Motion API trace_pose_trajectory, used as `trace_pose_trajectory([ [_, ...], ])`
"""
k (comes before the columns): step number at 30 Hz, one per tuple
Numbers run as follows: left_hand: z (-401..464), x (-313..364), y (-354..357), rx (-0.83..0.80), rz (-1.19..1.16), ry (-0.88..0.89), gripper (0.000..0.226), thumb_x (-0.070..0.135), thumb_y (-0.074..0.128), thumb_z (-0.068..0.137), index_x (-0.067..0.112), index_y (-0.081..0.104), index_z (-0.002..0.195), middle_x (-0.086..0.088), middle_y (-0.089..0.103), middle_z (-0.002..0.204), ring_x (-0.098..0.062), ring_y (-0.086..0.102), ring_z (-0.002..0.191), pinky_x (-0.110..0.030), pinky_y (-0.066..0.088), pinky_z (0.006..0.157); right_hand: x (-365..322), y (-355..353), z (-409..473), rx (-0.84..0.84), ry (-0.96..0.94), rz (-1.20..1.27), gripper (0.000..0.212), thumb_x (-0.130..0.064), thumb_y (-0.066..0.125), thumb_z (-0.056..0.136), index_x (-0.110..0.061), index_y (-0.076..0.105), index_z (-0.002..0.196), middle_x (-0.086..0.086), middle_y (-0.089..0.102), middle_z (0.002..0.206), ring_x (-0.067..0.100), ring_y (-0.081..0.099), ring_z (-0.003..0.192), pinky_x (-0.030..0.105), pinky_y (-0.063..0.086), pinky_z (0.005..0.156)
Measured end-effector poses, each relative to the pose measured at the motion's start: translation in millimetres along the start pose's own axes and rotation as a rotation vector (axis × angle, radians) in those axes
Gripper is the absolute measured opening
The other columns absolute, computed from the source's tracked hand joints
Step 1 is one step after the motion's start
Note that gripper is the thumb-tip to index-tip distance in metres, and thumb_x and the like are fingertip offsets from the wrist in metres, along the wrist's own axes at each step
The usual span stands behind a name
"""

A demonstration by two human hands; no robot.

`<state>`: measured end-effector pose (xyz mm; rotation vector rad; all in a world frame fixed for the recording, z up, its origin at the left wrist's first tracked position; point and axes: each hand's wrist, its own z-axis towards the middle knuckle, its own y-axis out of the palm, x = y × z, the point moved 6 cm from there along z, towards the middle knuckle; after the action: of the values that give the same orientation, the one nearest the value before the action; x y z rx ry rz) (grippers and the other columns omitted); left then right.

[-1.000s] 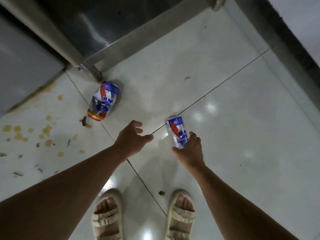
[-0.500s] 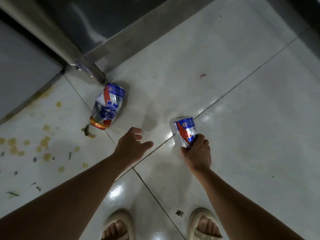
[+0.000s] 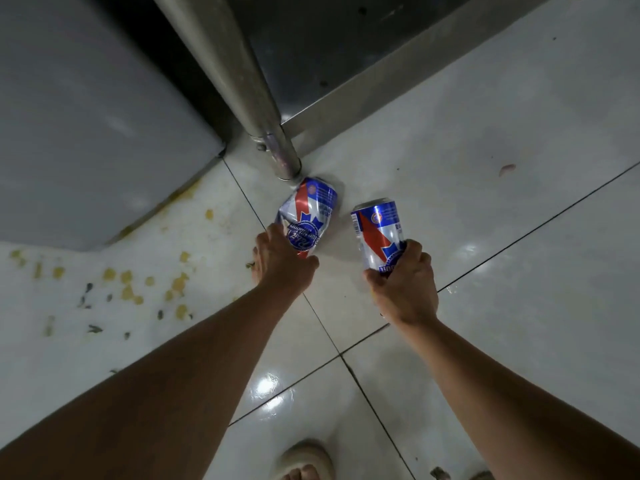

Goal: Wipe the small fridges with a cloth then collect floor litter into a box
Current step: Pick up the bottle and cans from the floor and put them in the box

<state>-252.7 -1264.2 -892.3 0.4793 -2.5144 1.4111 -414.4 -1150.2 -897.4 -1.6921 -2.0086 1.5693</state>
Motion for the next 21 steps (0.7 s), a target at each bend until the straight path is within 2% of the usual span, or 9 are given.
trace_pose_trajectory([
  [7, 42, -12, 36, 0.023, 0.113, -0.065, 0.100, 0.037, 0.080, 0.065, 0.019, 0.017, 0.141, -0.013, 0.034, 0.142, -0.033, 0.035, 0.129, -0.049, 0.029, 0.104, 3, 15, 30, 0.036, -0.029, 0.041, 0.068, -0.028, 0.071, 0.077, -0.008, 0.035, 0.131, 0.015, 0.048, 0.122, 0.029, 0.056, 0.104, 0.044, 0.053, 0.086],
  [14, 37, -10, 34, 0.053, 0.067, -0.099, 0.090, 0.028, 0.080, 0.063, 0.011, 0.026, 0.133, -0.015, 0.042, 0.128, -0.030, 0.046, 0.114, -0.040, 0.042, 0.089, 7, 4, 34, 0.030, -0.037, 0.045, 0.068, -0.029, 0.071, 0.078, -0.008, 0.035, 0.131, 0.014, 0.048, 0.123, 0.027, 0.056, 0.107, 0.042, 0.053, 0.088],
  [21, -43, 32, -17, -0.023, 0.008, -0.083, 0.086, 0.026, 0.078, 0.062, 0.010, 0.030, 0.132, -0.016, 0.044, 0.124, -0.031, 0.048, 0.110, -0.042, 0.046, 0.094, -8, -75, -20, 0.001, 0.012, 0.033, 0.065, -0.027, 0.071, 0.077, -0.007, 0.037, 0.128, 0.014, 0.049, 0.120, 0.029, 0.056, 0.103, 0.038, 0.052, 0.084],
])
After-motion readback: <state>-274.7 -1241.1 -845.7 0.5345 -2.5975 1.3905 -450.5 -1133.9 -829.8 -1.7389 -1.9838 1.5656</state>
